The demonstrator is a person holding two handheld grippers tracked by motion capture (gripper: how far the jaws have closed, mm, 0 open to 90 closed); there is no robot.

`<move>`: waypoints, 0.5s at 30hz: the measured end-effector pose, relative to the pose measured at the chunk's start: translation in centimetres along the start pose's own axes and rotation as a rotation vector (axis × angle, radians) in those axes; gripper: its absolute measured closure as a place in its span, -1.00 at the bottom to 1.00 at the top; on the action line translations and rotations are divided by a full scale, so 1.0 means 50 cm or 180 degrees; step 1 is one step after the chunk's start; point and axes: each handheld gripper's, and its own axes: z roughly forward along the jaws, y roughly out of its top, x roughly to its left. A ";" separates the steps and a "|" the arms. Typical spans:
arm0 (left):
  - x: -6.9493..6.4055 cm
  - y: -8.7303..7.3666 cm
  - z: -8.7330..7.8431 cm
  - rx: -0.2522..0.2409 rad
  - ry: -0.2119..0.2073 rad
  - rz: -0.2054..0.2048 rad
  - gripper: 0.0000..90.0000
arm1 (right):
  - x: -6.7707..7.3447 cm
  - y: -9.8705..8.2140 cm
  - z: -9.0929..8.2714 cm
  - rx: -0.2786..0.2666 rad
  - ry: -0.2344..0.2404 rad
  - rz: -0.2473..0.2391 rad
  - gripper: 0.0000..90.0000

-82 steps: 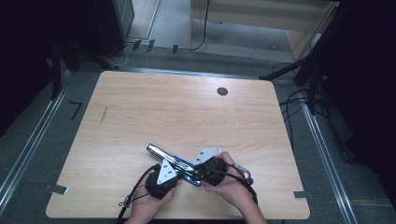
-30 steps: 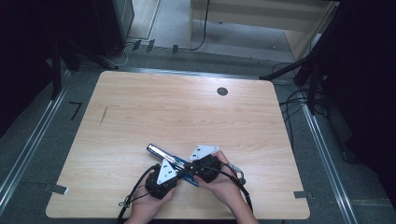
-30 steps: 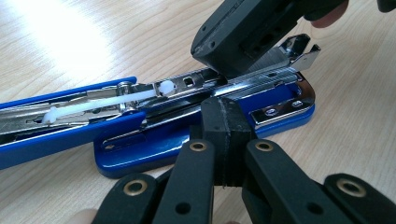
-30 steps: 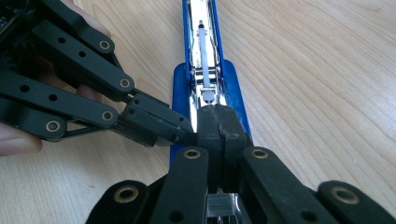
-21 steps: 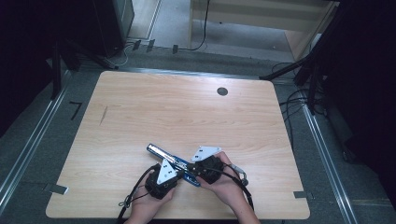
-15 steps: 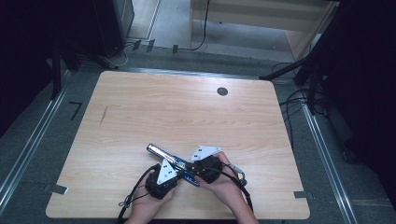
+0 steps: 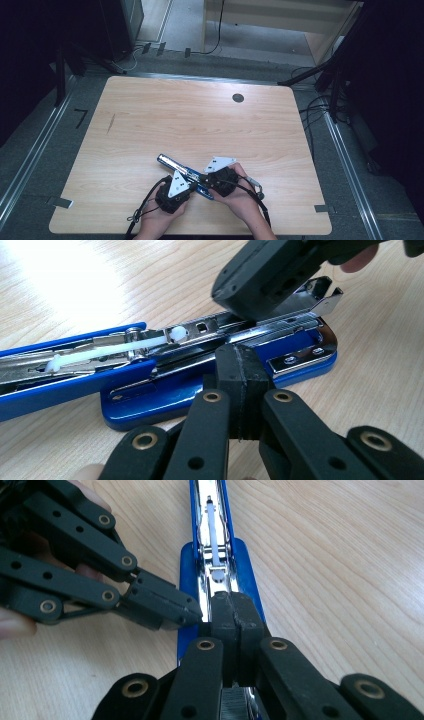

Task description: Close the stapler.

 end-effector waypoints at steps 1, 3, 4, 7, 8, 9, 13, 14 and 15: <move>0.000 0.000 0.000 0.0001 -0.0004 -0.0002 1.00 | -0.001 -0.003 -0.002 -0.0006 0.0004 -0.0012 1.00; 0.001 0.000 0.000 0.0012 -0.0003 -0.0008 1.00 | -0.002 -0.007 -0.007 -0.0012 0.0006 -0.0011 1.00; 0.001 0.000 -0.001 0.0012 -0.0005 -0.0011 1.00 | -0.002 -0.009 -0.008 -0.0011 0.0006 -0.0006 1.00; 0.002 0.000 0.000 0.0009 -0.0012 -0.0021 1.00 | -0.003 -0.014 -0.013 -0.0042 0.0000 -0.0035 1.00; 0.002 0.000 -0.001 0.0013 -0.0016 -0.0020 1.00 | -0.003 -0.015 -0.014 -0.0048 -0.0006 -0.0032 1.00; 0.002 0.000 -0.001 0.0013 -0.0015 -0.0020 1.00 | -0.002 -0.016 -0.014 -0.0060 -0.0011 -0.0038 1.00; 0.003 -0.001 -0.002 0.0000 -0.0020 -0.0040 1.00 | 0.002 -0.015 -0.014 -0.0080 -0.0007 0.0006 1.00; 0.006 -0.001 -0.003 0.0012 -0.0042 -0.0063 1.00 | 0.004 -0.014 -0.014 -0.0083 -0.0005 0.0018 1.00; 0.008 -0.001 -0.003 0.0002 -0.0062 -0.0092 1.00 | 0.005 -0.013 -0.014 -0.0085 -0.0018 0.0012 1.00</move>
